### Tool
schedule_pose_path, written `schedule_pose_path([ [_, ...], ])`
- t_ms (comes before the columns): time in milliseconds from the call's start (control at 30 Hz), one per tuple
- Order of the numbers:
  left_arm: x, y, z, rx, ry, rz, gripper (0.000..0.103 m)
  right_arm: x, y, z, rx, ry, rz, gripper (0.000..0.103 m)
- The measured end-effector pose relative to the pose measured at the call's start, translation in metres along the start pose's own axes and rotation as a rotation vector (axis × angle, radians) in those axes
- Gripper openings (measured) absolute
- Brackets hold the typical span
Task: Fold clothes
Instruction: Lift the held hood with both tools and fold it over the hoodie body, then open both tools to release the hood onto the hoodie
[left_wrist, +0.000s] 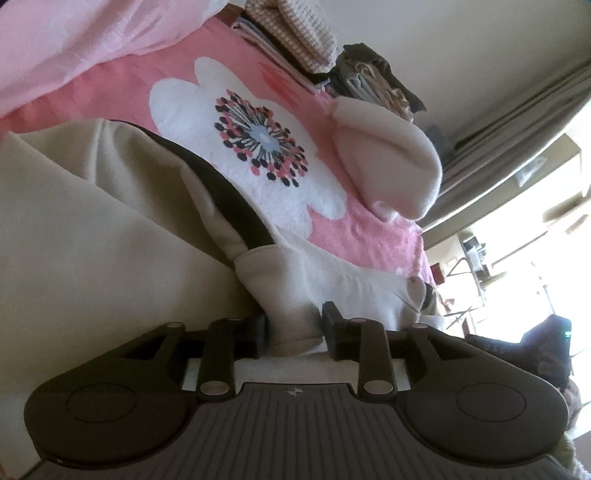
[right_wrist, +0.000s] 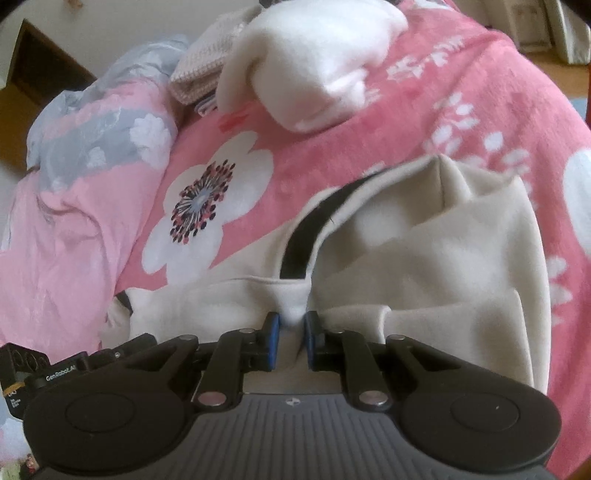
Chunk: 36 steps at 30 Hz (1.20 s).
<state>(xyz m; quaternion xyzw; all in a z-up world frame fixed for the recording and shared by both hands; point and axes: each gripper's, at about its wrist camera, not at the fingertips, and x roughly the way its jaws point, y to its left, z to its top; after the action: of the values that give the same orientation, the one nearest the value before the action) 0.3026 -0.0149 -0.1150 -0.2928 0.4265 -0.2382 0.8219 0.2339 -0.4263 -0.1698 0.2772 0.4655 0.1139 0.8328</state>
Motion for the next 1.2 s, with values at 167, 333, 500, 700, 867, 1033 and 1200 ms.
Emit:
schedule_pose_path([
  [167, -0.020, 0.002, 0.000, -0.040, -0.036, 0.016, 0.037, -0.004, -0.019, 0.000, 0.131, 0.006, 0.069, 0.016],
  [333, -0.054, -0.020, 0.000, 0.106, -0.184, 0.070, 0.037, -0.029, -0.001, -0.006, 0.027, -0.070, 0.033, 0.016],
  [500, -0.034, -0.070, -0.006, 0.470, -0.173, 0.119, 0.036, -0.034, 0.049, -0.006, -0.247, -0.186, -0.034, 0.016],
  [700, 0.019, -0.072, -0.037, 0.697, -0.035, 0.285, 0.037, 0.017, 0.060, -0.030, -0.468, -0.099, -0.191, 0.015],
  [867, 0.014, -0.063, -0.035, 0.675, -0.031, 0.267, 0.037, 0.014, 0.062, -0.037, -0.488, -0.123, -0.220, 0.015],
  [1033, 0.005, -0.068, -0.020, 0.647, -0.072, 0.244, 0.037, -0.005, 0.084, -0.020, -0.508, -0.200, -0.174, 0.016],
  [1200, 0.031, -0.051, 0.001, 0.582, -0.065, 0.357, 0.038, 0.013, 0.061, -0.006, -0.468, -0.247, -0.259, 0.013],
])
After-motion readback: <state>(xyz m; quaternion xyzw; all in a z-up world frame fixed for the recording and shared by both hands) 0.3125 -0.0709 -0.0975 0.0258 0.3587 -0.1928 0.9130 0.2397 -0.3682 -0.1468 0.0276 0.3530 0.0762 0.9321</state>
